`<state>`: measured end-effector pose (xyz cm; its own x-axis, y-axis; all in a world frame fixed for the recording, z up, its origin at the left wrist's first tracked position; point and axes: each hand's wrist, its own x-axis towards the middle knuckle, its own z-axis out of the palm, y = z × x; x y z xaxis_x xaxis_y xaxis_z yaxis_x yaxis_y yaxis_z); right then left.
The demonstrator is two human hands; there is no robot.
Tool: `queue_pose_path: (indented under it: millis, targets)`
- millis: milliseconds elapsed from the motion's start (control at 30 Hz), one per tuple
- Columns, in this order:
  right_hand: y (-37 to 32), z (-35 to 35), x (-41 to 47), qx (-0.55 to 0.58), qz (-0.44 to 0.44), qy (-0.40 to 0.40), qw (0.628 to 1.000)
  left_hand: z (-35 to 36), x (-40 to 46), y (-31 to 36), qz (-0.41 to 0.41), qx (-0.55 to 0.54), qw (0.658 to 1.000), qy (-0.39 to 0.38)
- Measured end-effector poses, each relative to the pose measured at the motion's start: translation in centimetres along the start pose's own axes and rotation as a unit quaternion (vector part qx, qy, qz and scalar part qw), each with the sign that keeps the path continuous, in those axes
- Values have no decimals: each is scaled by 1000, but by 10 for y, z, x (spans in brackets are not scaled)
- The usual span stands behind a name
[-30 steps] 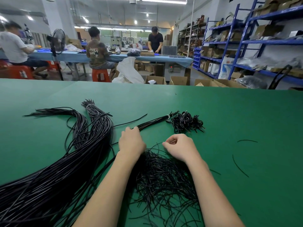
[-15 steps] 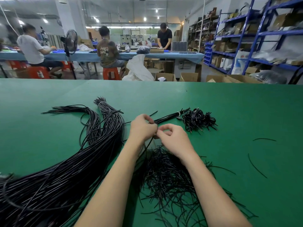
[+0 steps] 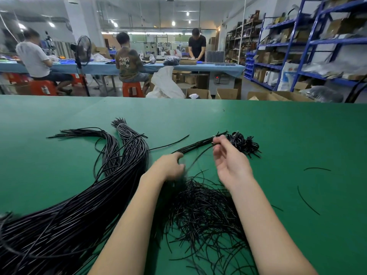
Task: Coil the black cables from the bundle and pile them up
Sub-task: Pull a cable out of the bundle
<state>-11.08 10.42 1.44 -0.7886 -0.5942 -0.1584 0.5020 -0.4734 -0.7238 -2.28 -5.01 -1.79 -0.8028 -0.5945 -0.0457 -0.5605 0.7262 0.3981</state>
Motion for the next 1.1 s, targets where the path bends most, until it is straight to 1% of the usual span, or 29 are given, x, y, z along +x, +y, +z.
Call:
queue_pose_path:
  millis: [33,67,100,167,200,233,267,333,367,400,433,467,500,533,567,600,633,667,700,733,767,800,833,867,933,967,1033,1067,1100]
  targets:
    - [-4,-3,1,37,0,2,999,1,-1,0,12,38,999,-29]
    - [-6,-5,2,50,2,-2,999,2,-1,3,25,51,998,-36]
    - [-7,-7,3,54,4,-7,998,0,-2,8,36,30,999,-23]
    - [-7,-7,4,68,9,-14,998,-8,-5,21,35,-98,994,17]
    - [-7,-6,4,82,8,-13,997,-13,-6,26,41,-180,983,11]
    - [-8,-6,5,98,4,-8,995,-20,-8,31,54,-258,964,-26]
    - [-8,-6,6,113,-4,0,994,-26,-11,34,68,-323,940,-85]
    - [-12,-10,7,128,-18,27,991,-32,-16,34,105,-402,891,-182]
    - [-15,-13,7,118,-22,44,992,-33,-18,34,125,-417,879,-192]
    - [-20,-18,6,89,-23,59,994,-33,-19,35,136,-419,881,-176]
    - [-26,-23,5,27,-29,76,996,-31,-19,37,137,-409,891,-142]
    - [-33,-30,5,-87,-41,100,990,-30,-19,41,135,-385,908,-97]
    - [-39,-38,5,-243,-58,125,960,-28,-19,46,133,-347,927,-47]
    - [-46,-44,4,-399,-83,153,900,-26,-18,50,138,-306,942,-4]
    - [-53,-49,3,-517,-122,191,826,-23,-18,54,146,-276,950,25]
    - [-61,-50,0,-577,-170,207,771,-20,-19,59,153,-266,951,44]
    - [-68,-50,-3,-595,-216,186,751,-18,-20,64,162,-268,948,61]
    - [-74,-50,-4,-597,-239,126,756,-15,-21,69,175,-268,944,83]
    - [-77,-47,-5,-588,-228,42,775,-12,-21,73,192,-260,940,108]
    - [-78,-43,-7,-578,-187,-44,793,-9,-20,76,209,-256,935,130]
    - [-76,-40,-8,-573,-135,-117,800,-6,-20,79,220,-262,927,150]
    - [-72,-38,-9,-576,-92,-162,796,-4,-20,81,223,-280,920,161]
    - [-68,-38,-9,-581,-66,-179,791,-2,-20,82,224,-290,915,167]
    - [-65,-39,-8,-588,-57,-180,786,1,-20,82,226,-286,914,176]
    - [-61,-41,-7,-595,-69,-159,785,5,-18,79,233,-221,920,224]
    - [-60,-42,-7,-587,-83,-139,793,4,-19,77,234,-187,918,260]
    - [-58,-41,-6,-531,-117,-79,836,0,-16,73,236,-167,904,315]
    - [-58,-40,-6,-487,-132,-56,862,-3,-15,71,234,-191,905,301]
    - [-59,-38,-6,-449,-147,-49,880,-5,-13,71,218,-233,915,246]
